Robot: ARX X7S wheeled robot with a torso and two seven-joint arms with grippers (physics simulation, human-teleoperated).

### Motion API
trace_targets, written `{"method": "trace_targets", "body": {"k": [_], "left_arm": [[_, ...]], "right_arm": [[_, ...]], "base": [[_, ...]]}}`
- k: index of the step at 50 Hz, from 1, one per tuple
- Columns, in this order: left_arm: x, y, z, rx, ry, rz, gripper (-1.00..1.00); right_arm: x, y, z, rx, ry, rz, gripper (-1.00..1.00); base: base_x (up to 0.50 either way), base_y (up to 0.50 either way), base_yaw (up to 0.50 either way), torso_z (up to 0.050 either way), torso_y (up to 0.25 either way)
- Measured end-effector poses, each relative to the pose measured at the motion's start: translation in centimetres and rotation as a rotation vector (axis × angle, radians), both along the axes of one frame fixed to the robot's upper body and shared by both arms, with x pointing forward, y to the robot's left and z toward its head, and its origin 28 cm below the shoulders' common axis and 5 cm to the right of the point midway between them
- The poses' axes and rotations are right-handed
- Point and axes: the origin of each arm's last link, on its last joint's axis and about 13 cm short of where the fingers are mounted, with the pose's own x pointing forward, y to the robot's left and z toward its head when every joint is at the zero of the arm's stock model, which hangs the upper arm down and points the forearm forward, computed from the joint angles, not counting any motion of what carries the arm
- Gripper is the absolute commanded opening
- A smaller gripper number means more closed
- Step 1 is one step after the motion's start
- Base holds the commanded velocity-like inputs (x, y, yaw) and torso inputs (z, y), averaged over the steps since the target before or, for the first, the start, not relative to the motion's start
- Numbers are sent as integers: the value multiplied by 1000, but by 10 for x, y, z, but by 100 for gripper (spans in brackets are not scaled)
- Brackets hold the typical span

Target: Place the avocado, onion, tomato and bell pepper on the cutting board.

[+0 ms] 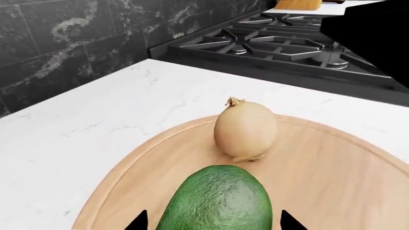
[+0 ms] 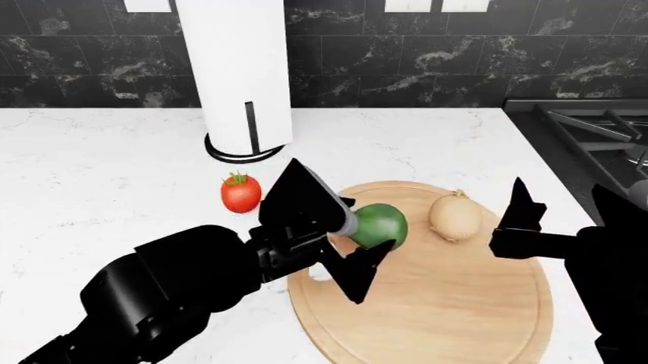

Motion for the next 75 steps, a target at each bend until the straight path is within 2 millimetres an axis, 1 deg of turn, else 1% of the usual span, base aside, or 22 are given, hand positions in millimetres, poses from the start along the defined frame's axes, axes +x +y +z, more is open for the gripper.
{"method": "trace_targets", "body": {"k": [20, 39, 54, 65, 75], "left_arm": [[-3, 1, 4, -19, 5, -16, 100], [-19, 13, 22, -87, 21, -21, 100], [-23, 25, 36, -128, 10, 65, 100], [-18, 31, 44, -146, 9, 168, 100], [-2, 36, 47, -166, 30, 293, 100]], "right_arm": [[2, 0, 0, -3, 5, 6, 100], [5, 4, 4, -15, 5, 11, 100], [7, 4, 5, -19, 0, 21, 100], [6, 5, 6, -22, -8, 35, 100], [5, 5, 6, -25, -14, 34, 100]], "base": [[0, 0, 0, 0, 0], [0, 0, 0, 0, 0], [0, 0, 0, 0, 0], [0, 0, 0, 0, 0], [0, 0, 0, 0, 0]]}}
